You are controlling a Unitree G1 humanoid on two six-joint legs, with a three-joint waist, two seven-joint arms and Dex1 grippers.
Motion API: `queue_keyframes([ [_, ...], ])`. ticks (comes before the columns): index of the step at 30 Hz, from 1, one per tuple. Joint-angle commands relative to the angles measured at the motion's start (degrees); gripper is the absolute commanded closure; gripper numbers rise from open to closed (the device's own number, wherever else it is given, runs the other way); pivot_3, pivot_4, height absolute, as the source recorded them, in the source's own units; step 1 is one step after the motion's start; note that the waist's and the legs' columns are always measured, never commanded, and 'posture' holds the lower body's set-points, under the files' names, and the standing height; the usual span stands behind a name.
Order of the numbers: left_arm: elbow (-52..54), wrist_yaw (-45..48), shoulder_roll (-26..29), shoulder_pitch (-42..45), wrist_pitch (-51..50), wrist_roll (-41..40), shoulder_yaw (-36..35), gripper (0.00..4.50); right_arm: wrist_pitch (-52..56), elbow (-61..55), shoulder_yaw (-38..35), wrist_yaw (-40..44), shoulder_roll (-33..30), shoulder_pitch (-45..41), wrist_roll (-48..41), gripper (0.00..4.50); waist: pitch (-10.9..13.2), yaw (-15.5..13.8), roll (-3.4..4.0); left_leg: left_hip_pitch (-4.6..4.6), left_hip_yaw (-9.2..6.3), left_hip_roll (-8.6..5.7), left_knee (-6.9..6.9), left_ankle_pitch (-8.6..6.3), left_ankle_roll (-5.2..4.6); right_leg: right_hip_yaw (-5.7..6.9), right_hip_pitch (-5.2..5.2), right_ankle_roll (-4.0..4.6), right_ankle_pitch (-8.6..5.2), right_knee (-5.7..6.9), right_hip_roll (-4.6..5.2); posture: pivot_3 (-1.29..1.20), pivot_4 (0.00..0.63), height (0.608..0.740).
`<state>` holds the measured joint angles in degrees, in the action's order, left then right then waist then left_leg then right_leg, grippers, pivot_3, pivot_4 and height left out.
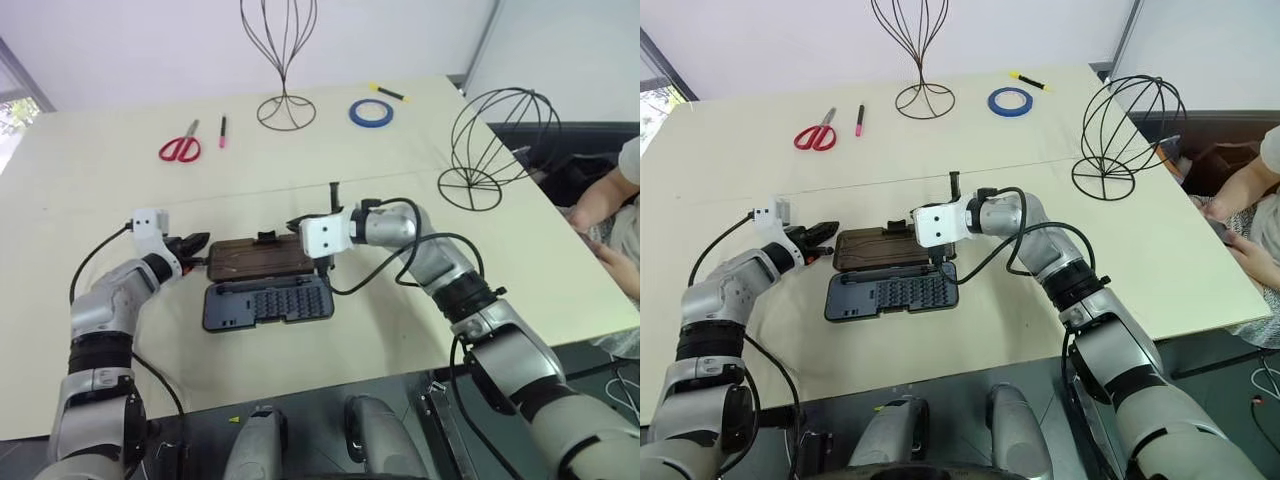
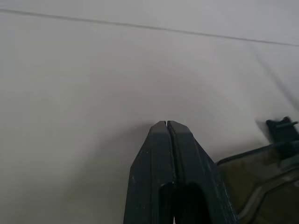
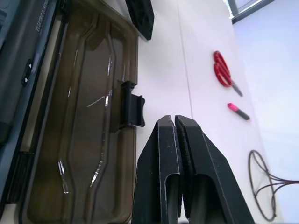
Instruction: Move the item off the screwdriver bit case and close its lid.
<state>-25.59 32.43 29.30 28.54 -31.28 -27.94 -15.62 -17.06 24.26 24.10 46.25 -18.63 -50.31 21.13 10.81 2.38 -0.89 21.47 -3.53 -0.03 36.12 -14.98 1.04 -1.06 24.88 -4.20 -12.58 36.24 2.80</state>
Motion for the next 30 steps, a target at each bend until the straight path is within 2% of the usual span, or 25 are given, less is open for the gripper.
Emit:
queue_keyframes([
  [1,4.6,1.9,1.0,0.3,-0.5,-1.4,-1.3,4.50,5.3,0.5,-2.4,1.4,1.7,-1.5,-4.0,4.45,0.0,0.0,-0.01,0.00,0.00,0.00,0.00,0.00,0.00,0.00,0.00,0.00,0.00,0.00,0.00,0.00,0.150,0.740],
  [4,9.5,3.4,1.5,-1.2,-3.0,-2.8,-1.2,4.50,9.7,4.2,-3.9,2.0,2.8,-3.7,-6.0,4.45,0.0,0.0,-0.01,0.00,0.00,0.00,0.00,0.00,0.00,0.00,0.00,0.00,0.00,0.00,0.00,0.00,0.150,0.740],
  [8,19.3,5.8,3.5,-4.5,-8.1,-6.0,-1.3,4.50,21.5,8.9,-6.7,2.2,4.0,-8.2,-8.4,4.45,0.0,0.2,0.01,0.00,0.02,0.01,-0.04,0.00,0.00,-0.04,0.03,0.01,0.00,0.01,0.01,0.00,0.150,0.740],
  [13,32.8,10.7,8.6,-9.5,-16.1,-13.4,-2.7,4.50,36.2,6.8,-9.6,3.6,5.2,-9.0,-12.2,4.45,0.0,0.2,0.00,0.03,-0.03,0.01,-0.10,-0.01,0.00,-0.01,0.06,0.02,0.00,0.00,0.02,0.00,0.150,0.740],
  [16,38.3,13.7,11.8,-12.5,-20.0,-17.7,-3.2,4.50,40.7,4.8,-9.4,3.5,5.1,-8.0,-12.5,3.65,0.0,0.2,0.02,0.03,-0.01,0.00,-0.10,-0.01,0.00,-0.02,0.06,0.02,0.00,0.00,0.05,0.00,0.150,0.740],
  [21,42.5,17.4,16.1,-17.2,-21.3,-19.6,-3.0,4.50,50.1,-1.3,-9.7,2.8,5.8,-6.1,-13.8,0.97,0.0,0.2,0.02,0.03,0.00,-0.01,-0.09,-0.01,0.00,-0.02,0.06,0.03,-0.01,0.00,0.02,0.00,0.150,0.740],
  [23,43.1,18.4,17.5,-18.9,-20.5,-18.9,-2.6,4.50,53.3,-4.8,-9.4,2.3,5.8,-4.9,-14.3,0.03,0.0,0.2,0.03,0.03,-0.01,0.00,-0.09,-0.01,-0.01,-0.02,0.07,0.04,-0.02,0.00,0.01,0.00,0.150,0.740],
  [30,43.8,20.5,19.0,-23.8,-18.0,-16.8,-0.8,4.50,65.9,-14.6,-10.2,-3.8,8.7,-0.8,-16.2,0.03,0.0,0.2,0.03,0.03,0.00,0.01,-0.12,-0.01,-0.02,-0.02,0.11,0.05,-0.03,-0.01,-0.01,0.00,0.150,0.740],
])
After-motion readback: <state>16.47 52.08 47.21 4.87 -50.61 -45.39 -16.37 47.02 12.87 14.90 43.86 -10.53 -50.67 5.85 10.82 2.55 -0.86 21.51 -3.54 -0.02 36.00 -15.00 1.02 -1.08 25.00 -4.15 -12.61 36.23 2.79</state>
